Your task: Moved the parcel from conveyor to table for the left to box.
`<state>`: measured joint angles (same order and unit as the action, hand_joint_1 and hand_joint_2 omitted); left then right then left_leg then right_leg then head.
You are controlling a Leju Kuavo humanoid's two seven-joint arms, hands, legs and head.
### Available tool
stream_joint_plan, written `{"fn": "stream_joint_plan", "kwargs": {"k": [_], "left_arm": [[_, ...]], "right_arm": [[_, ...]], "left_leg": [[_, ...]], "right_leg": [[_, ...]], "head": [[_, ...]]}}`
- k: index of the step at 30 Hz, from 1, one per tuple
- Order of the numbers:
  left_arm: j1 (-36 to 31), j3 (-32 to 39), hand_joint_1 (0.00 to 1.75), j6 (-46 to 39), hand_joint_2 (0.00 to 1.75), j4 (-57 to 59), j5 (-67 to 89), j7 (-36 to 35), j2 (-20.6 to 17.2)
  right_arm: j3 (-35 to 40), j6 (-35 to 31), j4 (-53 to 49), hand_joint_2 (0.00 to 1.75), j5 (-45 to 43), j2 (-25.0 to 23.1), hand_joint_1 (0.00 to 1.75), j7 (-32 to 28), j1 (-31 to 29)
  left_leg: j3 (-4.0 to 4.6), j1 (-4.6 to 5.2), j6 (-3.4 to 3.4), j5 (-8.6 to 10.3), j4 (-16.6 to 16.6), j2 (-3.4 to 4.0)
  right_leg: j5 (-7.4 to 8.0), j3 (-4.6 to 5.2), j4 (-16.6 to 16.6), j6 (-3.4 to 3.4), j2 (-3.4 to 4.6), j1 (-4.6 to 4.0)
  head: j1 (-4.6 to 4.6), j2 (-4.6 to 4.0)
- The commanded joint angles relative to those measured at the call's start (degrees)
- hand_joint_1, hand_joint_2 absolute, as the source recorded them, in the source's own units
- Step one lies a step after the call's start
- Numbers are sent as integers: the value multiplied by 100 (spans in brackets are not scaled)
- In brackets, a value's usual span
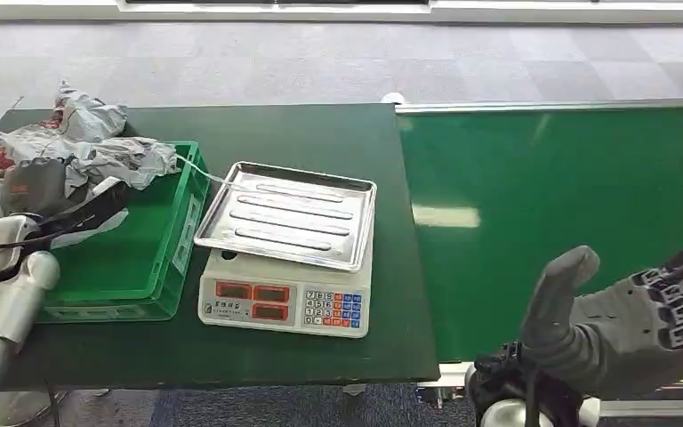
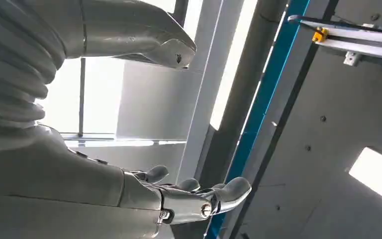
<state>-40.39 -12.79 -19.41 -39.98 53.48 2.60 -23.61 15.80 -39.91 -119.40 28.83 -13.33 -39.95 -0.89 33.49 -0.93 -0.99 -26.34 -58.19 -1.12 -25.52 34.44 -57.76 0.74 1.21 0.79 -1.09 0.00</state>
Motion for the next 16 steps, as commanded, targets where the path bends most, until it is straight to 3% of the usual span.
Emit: {"fn": "stream_joint_plan", "kwargs": {"k": [1, 2, 5, 11, 12, 13, 14, 16], "left_arm": [[-330, 296, 0, 680, 175, 1115, 22, -387, 208], [82, 463, 0, 297, 0, 1131, -41, -242, 337], [311, 664, 0, -411, 0, 1358, -161, 194, 599], [176, 798, 0, -159, 0, 974, -193, 170, 628], [215, 913, 0, -156, 0, 812, -278, 212, 651], [359, 1271, 0, -598, 0, 57, -961, 1004, 775], [449, 1260, 0, -531, 0, -360, -1047, 1152, 738], [577, 1238, 0, -201, 0, -1067, -1135, 845, 707]], "right_arm": [[70, -9, 379, 175, 19, 230, 0, -5, -143], [85, -9, 424, 175, 70, 176, 0, -5, -169], [137, -9, 521, 175, 144, 91, 0, -5, -202], [147, -9, 509, 175, 178, 70, 0, -5, -184], [135, -9, 492, 175, 187, 59, 0, -5, -176], [97, -9, 479, 175, 262, 28, 0, -5, -133], [78, -9, 458, 175, 285, 23, 0, -5, -106], [78, -9, 431, 175, 262, 49, 0, -5, -76]], "left_leg": [[-2, -5, 5, 1, 2, 1], [-2, -4, 7, 4, 7, 3], [-39, 11, 9, 6, 39, 28], [4, 1, 5, 4, 9, -13], [-2, -1, 8, 6, 15, -7], [-1, 2, 10, 7, 16, -8], [-6, 3, 11, 7, 24, 3], [9, -1, 9, 5, 10, -10]], "right_leg": [[0, -7, 6, -4, -15, -7], [2, -7, 10, -5, -18, -7], [8, -30, 30, -4, 6, 7], [-1, -3, 10, -4, -34, -3], [1, -9, 18, -6, -30, -6], [1, -7, 16, -6, -33, -3], [4, -11, 22, -8, -26, -3], [0, -1, 13, -7, -37, -5]], "head": [[2, 0], [0, 0], [2, 0], [2, 0], [2, 0], [2, 0], [2, 0], [2, 0]]}}
